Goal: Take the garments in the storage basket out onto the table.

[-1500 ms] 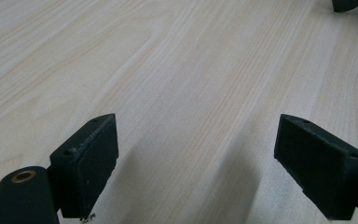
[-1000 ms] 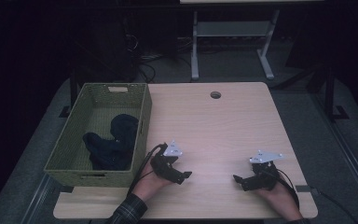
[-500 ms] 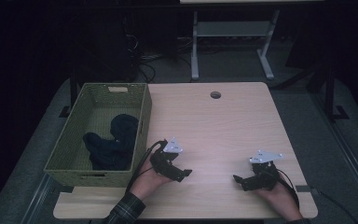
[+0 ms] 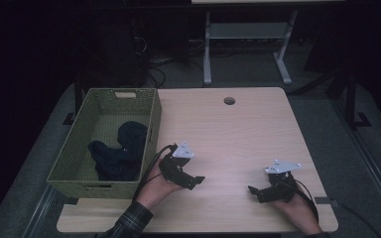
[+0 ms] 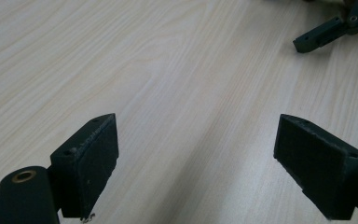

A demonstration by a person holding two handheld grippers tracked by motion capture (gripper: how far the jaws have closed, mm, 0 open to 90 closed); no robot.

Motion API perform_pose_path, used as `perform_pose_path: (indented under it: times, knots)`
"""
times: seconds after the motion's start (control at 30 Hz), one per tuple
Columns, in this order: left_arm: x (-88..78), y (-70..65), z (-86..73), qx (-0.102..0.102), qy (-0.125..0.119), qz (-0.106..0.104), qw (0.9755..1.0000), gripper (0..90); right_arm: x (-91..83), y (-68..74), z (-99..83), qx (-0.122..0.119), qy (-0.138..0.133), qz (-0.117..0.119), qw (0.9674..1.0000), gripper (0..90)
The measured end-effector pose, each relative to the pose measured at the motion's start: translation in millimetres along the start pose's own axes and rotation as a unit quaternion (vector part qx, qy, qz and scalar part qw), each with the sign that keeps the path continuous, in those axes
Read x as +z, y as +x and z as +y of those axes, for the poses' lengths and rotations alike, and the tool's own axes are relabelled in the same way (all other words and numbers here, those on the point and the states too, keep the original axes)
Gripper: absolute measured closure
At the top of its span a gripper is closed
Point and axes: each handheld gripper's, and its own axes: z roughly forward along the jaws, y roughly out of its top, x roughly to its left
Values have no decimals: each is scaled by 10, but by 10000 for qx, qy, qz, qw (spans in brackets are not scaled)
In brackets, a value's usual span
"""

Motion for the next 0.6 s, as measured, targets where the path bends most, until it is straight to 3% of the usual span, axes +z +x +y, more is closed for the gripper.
perform_pose_path:
  times: [0.3,0.6]
  knots:
    - [-52,8,58,-78,-92,-78,9999,138,0,0,0,2,0,0,10000,23]
    - [-163,25,171,10,-67,-175,9998,138,0,0,0,2,-1,0,10000,23]
